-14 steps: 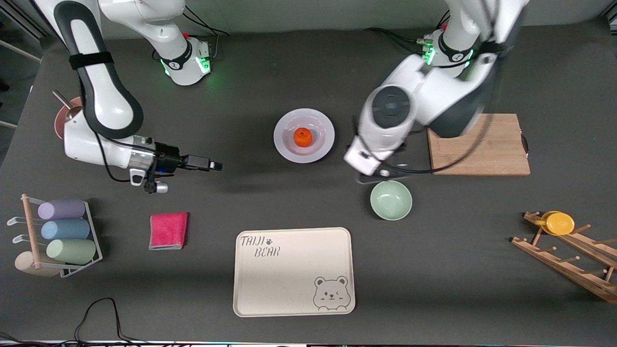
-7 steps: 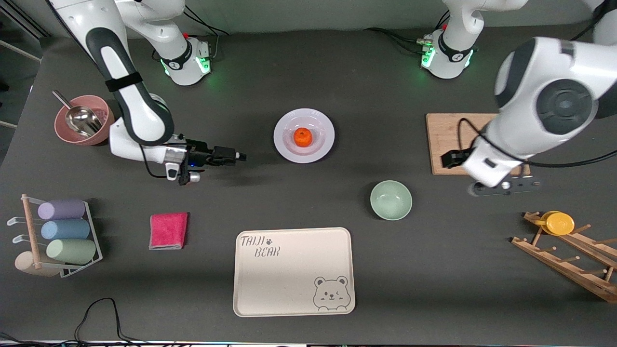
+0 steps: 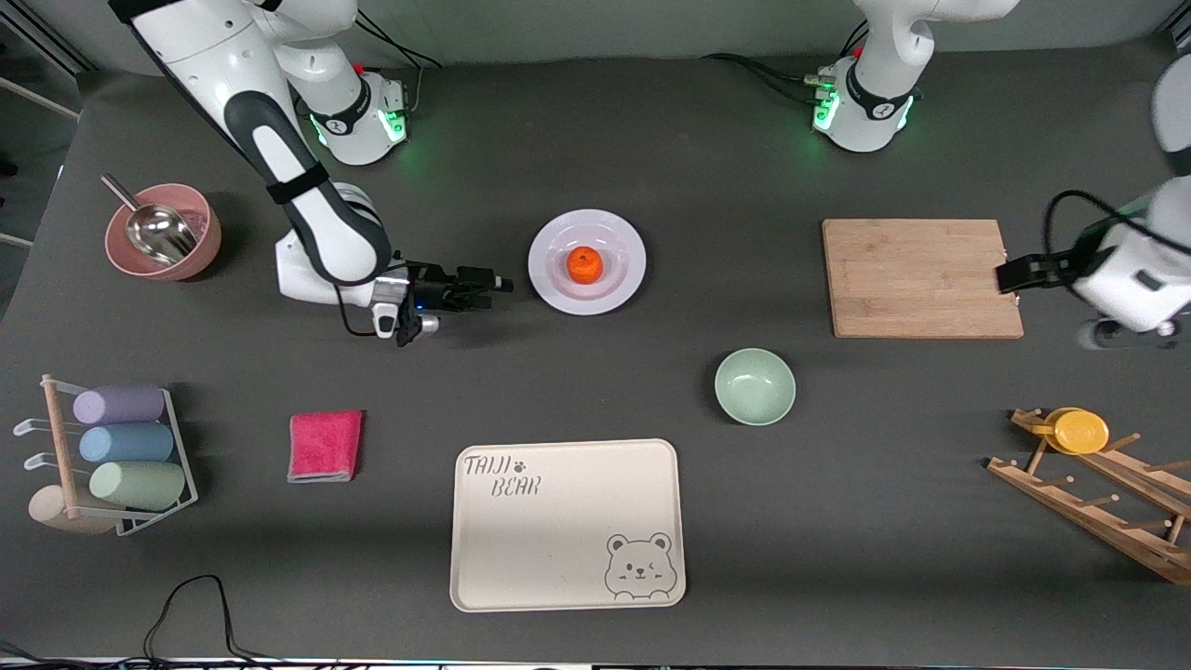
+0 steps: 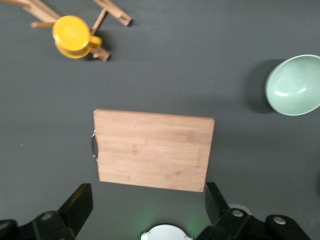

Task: Place orange and plate with both arms
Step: 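Withdraw the left gripper while the right gripper reaches the plate rim, then grasp the white plate rim with the right gripper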

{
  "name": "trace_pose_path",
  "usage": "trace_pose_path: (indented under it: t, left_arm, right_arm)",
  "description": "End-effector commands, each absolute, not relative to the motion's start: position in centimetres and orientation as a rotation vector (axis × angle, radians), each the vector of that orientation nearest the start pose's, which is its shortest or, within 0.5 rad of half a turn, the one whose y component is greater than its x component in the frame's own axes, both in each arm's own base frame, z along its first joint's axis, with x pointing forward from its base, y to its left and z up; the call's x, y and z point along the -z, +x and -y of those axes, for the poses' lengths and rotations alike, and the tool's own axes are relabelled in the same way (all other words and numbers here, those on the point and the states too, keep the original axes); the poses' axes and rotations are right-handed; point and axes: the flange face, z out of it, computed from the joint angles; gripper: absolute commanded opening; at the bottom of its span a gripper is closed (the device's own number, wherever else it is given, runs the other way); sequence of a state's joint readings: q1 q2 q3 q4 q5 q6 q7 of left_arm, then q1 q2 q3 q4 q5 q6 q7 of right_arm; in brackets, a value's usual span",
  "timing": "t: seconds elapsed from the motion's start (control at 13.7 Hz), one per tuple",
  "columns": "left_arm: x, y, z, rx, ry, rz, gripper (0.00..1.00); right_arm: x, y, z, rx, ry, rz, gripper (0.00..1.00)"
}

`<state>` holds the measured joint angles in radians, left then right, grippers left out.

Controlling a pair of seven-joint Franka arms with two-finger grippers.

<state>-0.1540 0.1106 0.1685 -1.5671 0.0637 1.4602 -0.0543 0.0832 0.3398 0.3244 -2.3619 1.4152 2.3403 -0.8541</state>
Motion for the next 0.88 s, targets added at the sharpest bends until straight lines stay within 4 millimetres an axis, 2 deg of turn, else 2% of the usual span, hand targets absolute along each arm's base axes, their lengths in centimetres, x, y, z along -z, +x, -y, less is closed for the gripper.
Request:
trace_pose_path:
  t: [0.0, 0.07, 0.36, 0.51, 0.58, 0.66, 0.73, 0.8]
  left_arm:
    - [-59.7, 55.6, -4.9, -0.324, -3.064, 0.129, 1.00]
    - [-60.0, 55.6, -5.8, -0.321, -3.072, 0.141, 1.00]
    - [-57.8, 56.6, -2.7, -0.348, -3.068, 0.079, 1.00]
    - [-56.6, 57.1, -2.5, -0.379, -3.066, 0.068, 1.00]
    - [-56.2, 57.3, -2.3, -0.390, -3.064, 0.063, 1.00]
    - [-56.2, 57.3, -1.2, -0.389, -3.061, 0.033, 1.00]
    - [-56.1, 57.3, 0.0, -0.392, -3.053, 0.003, 1.00]
    - [-55.9, 57.4, 1.1, -0.397, -3.046, -0.021, 1.00]
  right_arm:
    - [-17.4, 41.4, -23.6, -0.104, -2.220, 0.018, 1.00]
    - [-17.0, 41.0, -23.8, -0.096, -2.225, 0.018, 1.00]
    - [-14.0, 39.0, -24.1, -0.061, -2.199, 0.066, 1.00]
    - [-12.6, 38.3, -23.9, -0.045, -2.204, 0.070, 1.00]
    - [-12.4, 38.1, -23.9, -0.037, -2.217, 0.066, 1.00]
    - [-12.6, 37.5, -24.6, -0.041, -2.222, 0.075, 1.00]
    - [-12.4, 37.3, -24.5, -0.041, -2.233, 0.063, 0.96]
    - [-12.4, 37.1, -24.7, -0.044, -2.230, 0.061, 0.85]
